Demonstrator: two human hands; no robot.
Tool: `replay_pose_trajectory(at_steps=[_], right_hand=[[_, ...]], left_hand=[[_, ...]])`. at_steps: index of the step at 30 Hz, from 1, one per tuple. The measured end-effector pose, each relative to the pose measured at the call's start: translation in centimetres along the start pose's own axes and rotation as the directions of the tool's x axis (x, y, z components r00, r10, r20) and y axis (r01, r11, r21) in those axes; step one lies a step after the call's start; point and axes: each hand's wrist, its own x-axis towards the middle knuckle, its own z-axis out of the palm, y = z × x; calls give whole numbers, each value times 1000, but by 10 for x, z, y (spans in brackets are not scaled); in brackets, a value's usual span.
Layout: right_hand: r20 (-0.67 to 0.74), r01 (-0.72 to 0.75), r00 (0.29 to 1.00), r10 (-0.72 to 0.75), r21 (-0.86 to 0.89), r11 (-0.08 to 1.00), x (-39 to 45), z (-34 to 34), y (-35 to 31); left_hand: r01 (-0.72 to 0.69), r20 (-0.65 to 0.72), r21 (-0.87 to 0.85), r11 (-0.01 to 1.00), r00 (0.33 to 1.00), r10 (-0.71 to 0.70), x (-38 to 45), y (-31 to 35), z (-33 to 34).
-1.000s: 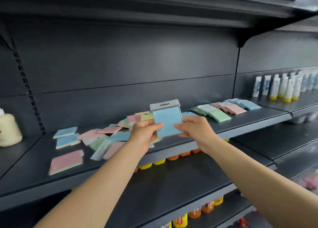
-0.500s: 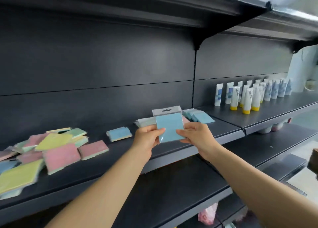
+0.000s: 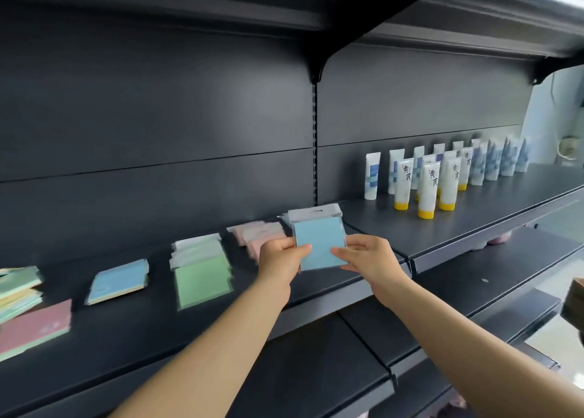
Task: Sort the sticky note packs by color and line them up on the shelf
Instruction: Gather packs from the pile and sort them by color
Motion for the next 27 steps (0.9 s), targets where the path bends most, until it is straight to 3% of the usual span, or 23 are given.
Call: replay_pose_trajectory(at_steps=[8,19,27], right_hand=[[-30,-16,999,14,-72,997,60,-36,28],[139,54,990,-26,-196,979,146,-38,65],[120,87,991,-57,-268,959,154,-36,69]], left_hand=[[-25,-109,81,996,994,33,45,-25,63],[-33,-370,313,949,916,154,92,-49,90],[26,-360,554,832,909,211,97,-52,92]])
